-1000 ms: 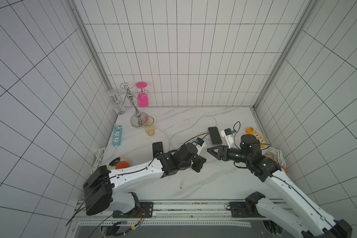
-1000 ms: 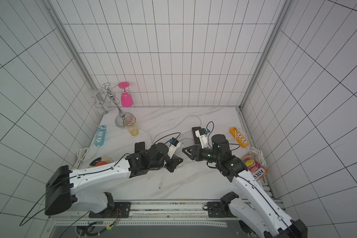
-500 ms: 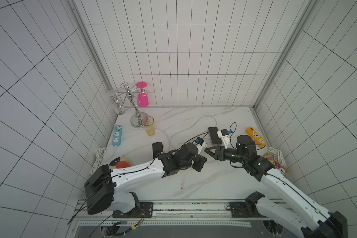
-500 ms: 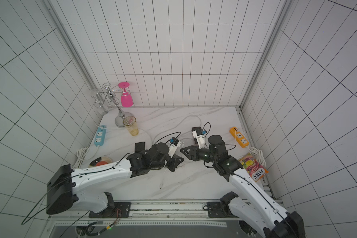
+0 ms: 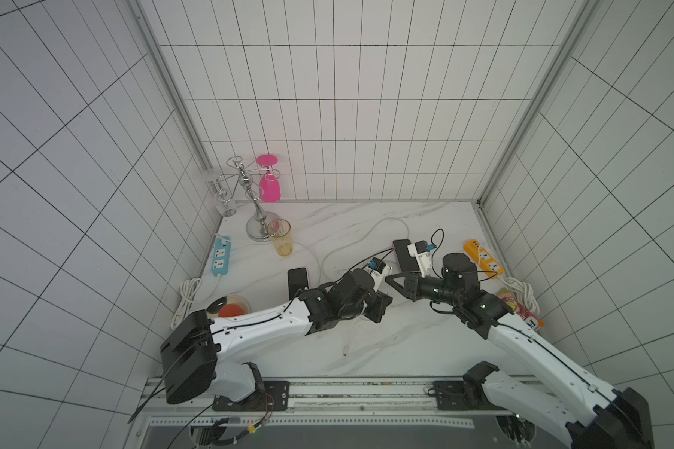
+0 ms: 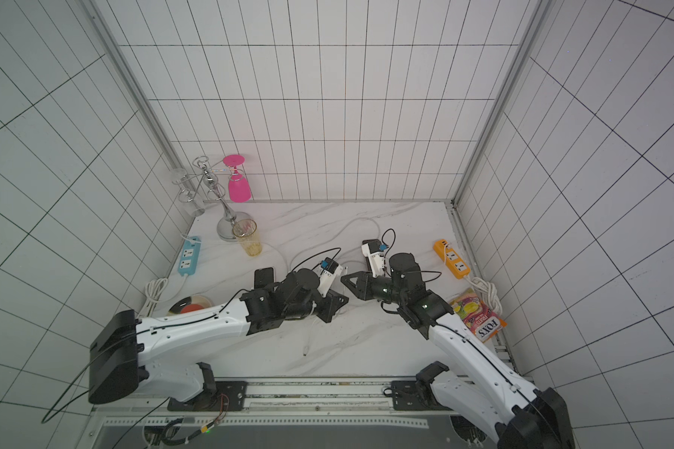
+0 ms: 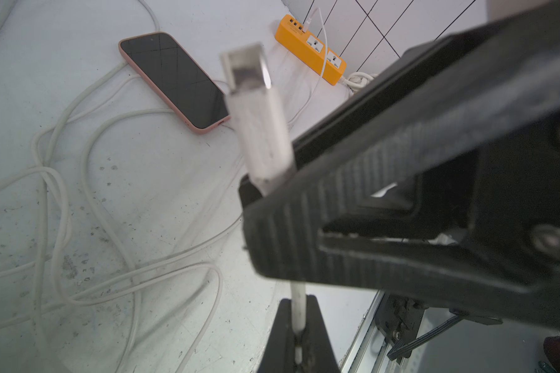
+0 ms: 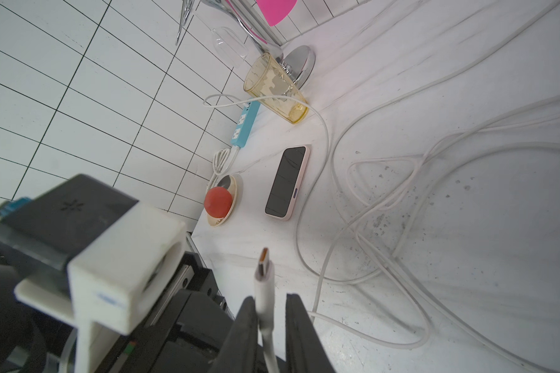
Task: Plug the charging cable into the phone
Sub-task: Pick up the charging cable from the center of the board.
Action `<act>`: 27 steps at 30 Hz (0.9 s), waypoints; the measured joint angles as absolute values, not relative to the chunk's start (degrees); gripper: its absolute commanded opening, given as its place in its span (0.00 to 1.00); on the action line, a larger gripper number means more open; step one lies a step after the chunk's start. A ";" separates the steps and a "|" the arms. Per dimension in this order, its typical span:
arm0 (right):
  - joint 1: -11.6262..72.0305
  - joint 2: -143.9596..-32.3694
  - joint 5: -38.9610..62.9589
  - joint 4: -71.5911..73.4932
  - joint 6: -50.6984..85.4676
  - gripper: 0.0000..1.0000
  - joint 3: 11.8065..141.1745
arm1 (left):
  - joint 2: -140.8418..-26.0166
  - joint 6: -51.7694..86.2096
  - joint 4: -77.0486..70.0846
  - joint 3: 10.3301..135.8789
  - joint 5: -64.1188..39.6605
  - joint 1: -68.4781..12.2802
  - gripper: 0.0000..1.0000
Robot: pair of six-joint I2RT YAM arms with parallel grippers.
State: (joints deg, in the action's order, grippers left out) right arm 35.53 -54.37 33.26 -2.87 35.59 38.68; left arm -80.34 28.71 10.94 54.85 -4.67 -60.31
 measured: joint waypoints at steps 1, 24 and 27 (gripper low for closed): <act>35.66 -54.37 33.17 -2.74 35.59 0.16 38.68 | -80.34 28.71 10.92 54.85 -4.69 -60.31 0.00; 36.03 -54.48 32.21 -1.19 34.76 0.00 38.24 | -80.29 29.63 11.07 54.85 -4.51 -60.31 0.80; 36.03 -53.74 32.18 -1.26 33.39 0.00 38.24 | -79.46 30.79 12.51 54.85 -3.09 -60.31 0.95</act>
State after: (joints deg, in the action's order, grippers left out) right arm 36.03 -53.74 32.18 -1.26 33.39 38.24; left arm -79.46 30.79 12.51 54.85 -3.09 -60.31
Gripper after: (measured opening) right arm 0.080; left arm 0.829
